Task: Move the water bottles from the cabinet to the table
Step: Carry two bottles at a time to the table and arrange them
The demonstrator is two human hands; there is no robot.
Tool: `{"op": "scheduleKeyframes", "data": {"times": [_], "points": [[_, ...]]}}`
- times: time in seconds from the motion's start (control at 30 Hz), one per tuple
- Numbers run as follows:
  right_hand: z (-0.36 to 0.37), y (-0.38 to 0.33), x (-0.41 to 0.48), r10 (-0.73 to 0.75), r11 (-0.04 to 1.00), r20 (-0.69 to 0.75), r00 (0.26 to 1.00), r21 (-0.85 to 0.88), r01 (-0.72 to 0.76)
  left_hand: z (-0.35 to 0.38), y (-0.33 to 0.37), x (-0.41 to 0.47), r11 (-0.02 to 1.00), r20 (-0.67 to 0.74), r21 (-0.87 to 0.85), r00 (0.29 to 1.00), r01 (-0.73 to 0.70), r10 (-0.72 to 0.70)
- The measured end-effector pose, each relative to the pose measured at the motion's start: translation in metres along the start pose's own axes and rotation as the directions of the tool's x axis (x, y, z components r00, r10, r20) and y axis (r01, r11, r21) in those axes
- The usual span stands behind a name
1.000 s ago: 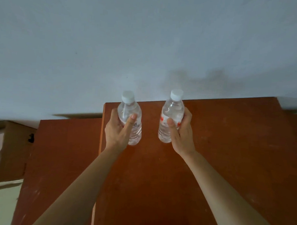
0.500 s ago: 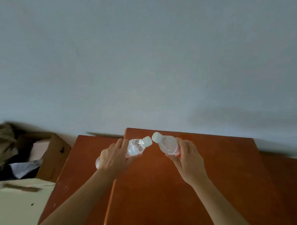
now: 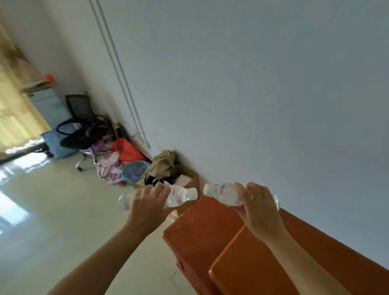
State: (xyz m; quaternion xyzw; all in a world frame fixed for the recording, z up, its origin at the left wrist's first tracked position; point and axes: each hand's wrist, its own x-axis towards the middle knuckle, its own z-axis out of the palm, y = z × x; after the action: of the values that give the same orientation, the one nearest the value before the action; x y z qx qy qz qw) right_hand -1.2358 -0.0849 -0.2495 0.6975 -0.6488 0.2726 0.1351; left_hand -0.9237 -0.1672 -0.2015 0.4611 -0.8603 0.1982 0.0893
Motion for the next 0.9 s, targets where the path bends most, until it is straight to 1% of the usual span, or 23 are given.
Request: {"op": "scheduleKeyframes", "data": {"times": [0.03, 0.1, 0.13, 0.17, 0.27, 0.37, 0.43, 0.5, 0.53, 0.57, 0.6, 0.63, 0.67, 0.7, 0.73, 0.77, 0.8, 0.83, 0.87, 0.9], "points": [[0.001, -0.025, 0.011, -0.058, 0.998, -0.014, 0.998, 0.035, 0.059, -0.012, -0.022, -0.025, 0.997, -0.019, 0.035, 0.997, 0.07, -0.069], [0.001, -0.065, 0.026, -0.148, 0.984, -0.036, 0.988, 0.092, 0.151, -0.031, -0.05, -0.062, 0.985, -0.056, 0.077, 0.987, 0.156, -0.152], [0.002, -0.101, 0.034, -0.22, 0.965, -0.052, 0.974, 0.137, 0.226, -0.048, -0.072, -0.098, 0.965, -0.07, 0.12, 0.972, 0.233, -0.226], [0.0, -0.117, 0.038, -0.25, 0.953, -0.062, 0.966, 0.16, 0.257, -0.052, -0.081, -0.113, 0.958, -0.079, 0.135, 0.966, 0.253, -0.245], [-0.004, -0.202, 0.048, -0.362, 0.899, -0.105, 0.926, 0.222, 0.377, -0.077, -0.126, -0.193, 0.898, -0.126, 0.234, 0.928, 0.372, -0.352], [-0.002, -0.3, 0.046, -0.469, 0.845, -0.109, 0.876, 0.234, 0.482, -0.108, -0.174, -0.28, 0.831, -0.201, 0.261, 0.87, 0.491, -0.451], [-0.002, -0.373, 0.038, -0.529, 0.81, -0.11, 0.841, 0.231, 0.539, -0.129, -0.204, -0.344, 0.766, -0.251, 0.264, 0.808, 0.586, -0.532], [0.001, -0.446, 0.024, -0.56, 0.781, -0.12, 0.82, 0.252, 0.571, -0.144, -0.231, -0.412, 0.721, -0.286, 0.247, 0.759, 0.648, -0.584], [0.001, -0.479, 0.016, -0.573, 0.764, -0.138, 0.808, 0.266, 0.588, -0.146, -0.242, -0.444, 0.691, -0.297, 0.211, 0.719, 0.692, -0.629], [0.005, -0.524, 0.004, -0.597, 0.738, -0.16, 0.786, 0.275, 0.616, -0.15, -0.256, -0.489, 0.621, -0.32, 0.162, 0.636, 0.767, -0.702], [0.009, -0.558, -0.006, -0.625, 0.706, -0.173, 0.761, 0.29, 0.646, -0.15, -0.264, -0.523, 0.535, -0.333, 0.084, 0.529, 0.841, -0.78], [0.014, -0.589, -0.016, -0.638, 0.689, -0.168, 0.752, 0.311, 0.654, -0.151, -0.27, -0.554, 0.447, -0.327, -0.011, 0.419, 0.895, -0.847], [0.022, -0.628, -0.029, -0.655, 0.66, -0.176, 0.735, 0.339, 0.67, -0.153, -0.278, -0.591, 0.348, -0.298, -0.077, 0.312, 0.934, -0.902], [0.028, -0.657, -0.039, -0.669, 0.648, -0.159, 0.726, 0.352, 0.675, -0.154, -0.282, -0.617, 0.289, -0.288, -0.12, 0.245, 0.95, -0.926], [0.031, -0.681, -0.045, -0.687, 0.629, -0.156, 0.709, 0.359, 0.689, -0.154, -0.286, -0.637, 0.256, -0.251, -0.13, 0.218, 0.958, -0.943], [0.037, -0.723, -0.059, -0.719, 0.593, -0.145, 0.68, 0.384, 0.708, -0.156, -0.293, -0.673, 0.2, -0.225, -0.118, 0.17, 0.973, -0.959], [0.04, -0.742, -0.063, -0.736, 0.57, -0.151, 0.66, 0.389, 0.724, -0.159, -0.297, -0.687, 0.202, -0.208, -0.093, 0.179, 0.975, -0.962], [0.041, -0.769, -0.071, -0.757, 0.554, -0.122, 0.643, 0.404, 0.728, -0.162, -0.303, -0.708, 0.206, -0.208, -0.065, 0.189, 0.976, -0.96], [0.045, -0.794, -0.077, -0.774, 0.522, -0.133, 0.619, 0.419, 0.743, -0.164, -0.313, -0.727, 0.186, -0.188, -0.051, 0.173, 0.981, -0.967], [0.051, -0.827, -0.082, -0.799, 0.481, -0.149, 0.583, 0.425, 0.767, -0.167, -0.327, -0.749, 0.143, -0.191, -0.039, 0.133, 0.989, -0.972]]}}
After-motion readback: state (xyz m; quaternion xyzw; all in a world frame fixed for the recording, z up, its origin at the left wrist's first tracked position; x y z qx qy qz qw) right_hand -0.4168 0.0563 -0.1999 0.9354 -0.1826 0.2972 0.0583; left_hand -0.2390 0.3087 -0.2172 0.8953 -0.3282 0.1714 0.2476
